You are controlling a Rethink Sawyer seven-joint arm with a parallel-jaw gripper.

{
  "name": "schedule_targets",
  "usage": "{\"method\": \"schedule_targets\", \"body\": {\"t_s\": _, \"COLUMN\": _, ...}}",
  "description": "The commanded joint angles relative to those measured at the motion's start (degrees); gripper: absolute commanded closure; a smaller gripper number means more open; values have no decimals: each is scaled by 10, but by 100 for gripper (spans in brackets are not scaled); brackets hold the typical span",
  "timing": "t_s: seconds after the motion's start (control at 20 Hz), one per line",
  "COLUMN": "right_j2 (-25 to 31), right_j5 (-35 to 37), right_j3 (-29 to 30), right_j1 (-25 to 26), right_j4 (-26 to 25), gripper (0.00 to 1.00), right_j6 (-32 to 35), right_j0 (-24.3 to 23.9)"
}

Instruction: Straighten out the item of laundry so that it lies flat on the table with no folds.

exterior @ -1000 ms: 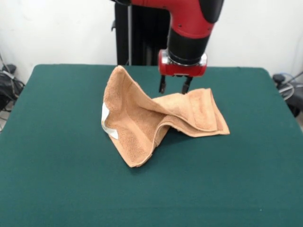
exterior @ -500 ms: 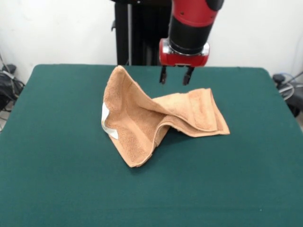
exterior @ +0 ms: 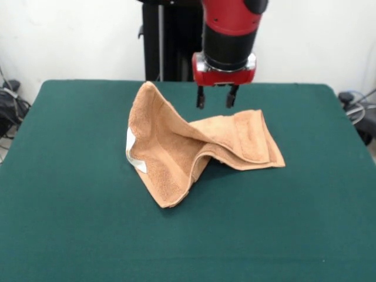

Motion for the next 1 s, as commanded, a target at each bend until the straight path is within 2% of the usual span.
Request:
{"method": "schedule_targets", "body": {"t_s": 0.05, "right_j2": 103, "right_j5": 48, "right_j3": -13, "right_j1": 25, "right_j4": -56, "gripper": 0, "right_j6": -174, "right_j0": -45}}
{"method": "schedule_targets", "body": {"t_s": 0.55, "right_j2": 150, "right_j5": 95, "right_j3": -30, "right_j1": 23, "right_j4": -77, "gripper": 0, "right_j6": -229, "right_j0": -84}}
{"method": "schedule_targets", "body": {"t_s": 1.0, "right_j2": 171, "right_j5": 123, "right_j3": -36, "right_j1": 7, "right_j4": -86, "gripper": 0, "right_j6": -252, "right_j0": -89}}
